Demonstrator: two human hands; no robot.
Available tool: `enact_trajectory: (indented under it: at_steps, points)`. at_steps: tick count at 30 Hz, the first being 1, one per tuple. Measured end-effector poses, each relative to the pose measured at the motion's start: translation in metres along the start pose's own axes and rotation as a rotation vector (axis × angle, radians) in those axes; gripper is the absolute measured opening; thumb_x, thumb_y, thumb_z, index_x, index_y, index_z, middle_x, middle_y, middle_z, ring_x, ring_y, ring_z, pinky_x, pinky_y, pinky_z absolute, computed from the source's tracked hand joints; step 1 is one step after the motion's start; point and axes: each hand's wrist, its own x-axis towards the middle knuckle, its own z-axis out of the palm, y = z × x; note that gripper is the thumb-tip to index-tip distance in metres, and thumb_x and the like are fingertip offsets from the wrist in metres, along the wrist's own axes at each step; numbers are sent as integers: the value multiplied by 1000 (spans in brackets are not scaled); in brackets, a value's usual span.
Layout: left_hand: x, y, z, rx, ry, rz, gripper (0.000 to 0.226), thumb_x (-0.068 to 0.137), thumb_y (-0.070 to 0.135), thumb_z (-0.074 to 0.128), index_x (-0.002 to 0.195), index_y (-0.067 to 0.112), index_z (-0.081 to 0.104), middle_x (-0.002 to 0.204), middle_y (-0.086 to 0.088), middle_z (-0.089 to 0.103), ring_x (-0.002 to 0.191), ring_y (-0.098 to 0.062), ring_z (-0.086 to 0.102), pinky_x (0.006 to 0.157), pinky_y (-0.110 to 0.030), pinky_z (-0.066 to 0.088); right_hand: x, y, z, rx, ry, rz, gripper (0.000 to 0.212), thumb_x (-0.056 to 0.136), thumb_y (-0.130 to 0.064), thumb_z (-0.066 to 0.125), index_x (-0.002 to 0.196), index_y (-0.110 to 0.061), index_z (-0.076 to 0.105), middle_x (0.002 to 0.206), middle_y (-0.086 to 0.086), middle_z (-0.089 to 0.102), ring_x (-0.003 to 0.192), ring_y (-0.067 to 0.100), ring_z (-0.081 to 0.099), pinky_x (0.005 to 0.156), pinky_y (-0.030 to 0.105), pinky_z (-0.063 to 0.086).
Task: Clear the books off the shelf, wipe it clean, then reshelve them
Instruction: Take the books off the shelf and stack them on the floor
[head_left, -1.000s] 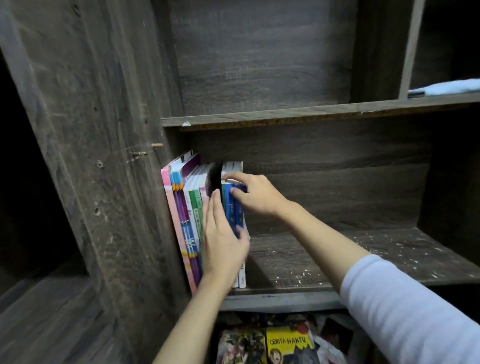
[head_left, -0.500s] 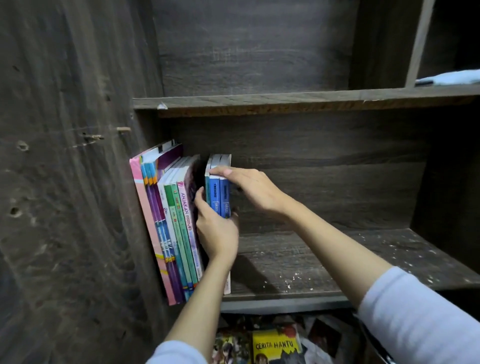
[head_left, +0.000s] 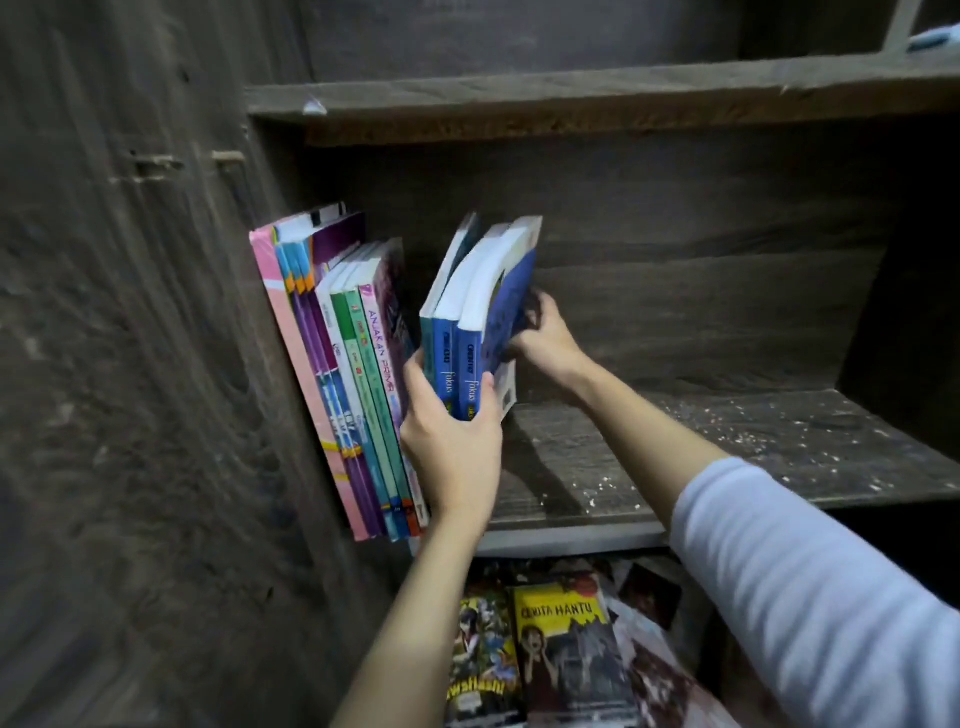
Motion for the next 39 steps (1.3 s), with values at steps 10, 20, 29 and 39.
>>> enact_trajectory:
  at_steps: [10, 20, 29, 39]
  points:
    - [-13, -12, -40, -432, -73, -95, 53, 50, 16, 83, 97, 13, 58, 96, -8, 65, 92, -24, 66, 85, -42, 54, -34, -26, -28, 28, -62, 110, 30, 40, 13, 42, 65, -1, 52, 56, 4, 64, 74, 32, 60, 52, 24, 46]
    - [-43, 37, -61, -573, -135, 57, 48, 42, -8, 71, 76, 22, 56, 69, 22, 65, 68, 3, 62, 61, -23, 53, -123, -35, -63, 175, 287, -3, 28, 48, 22, 33, 51, -6, 36, 56, 12, 43, 59, 27, 45, 39, 21, 22]
    - [-153, 50, -20, -553, -535, -357, 45, 44, -11, 66, 81, 14, 55, 72, 14, 68, 71, -3, 66, 60, -29, 55, -238, 49, -161, 77, 623, 203, 22, 45, 13, 34, 43, -9, 33, 45, 12, 40, 52, 30, 43, 44, 25, 24]
    - [-275, -81, 24, -166, -937, -1343, 23, 70, -18, 56, 80, 2, 62, 91, -14, 70, 72, -31, 65, 68, -41, 56, -325, 205, -198, -319, 653, 784, 21, 48, -12, 40, 39, -1, 55, 26, 6, 43, 43, 22, 54, 47, 23, 46]
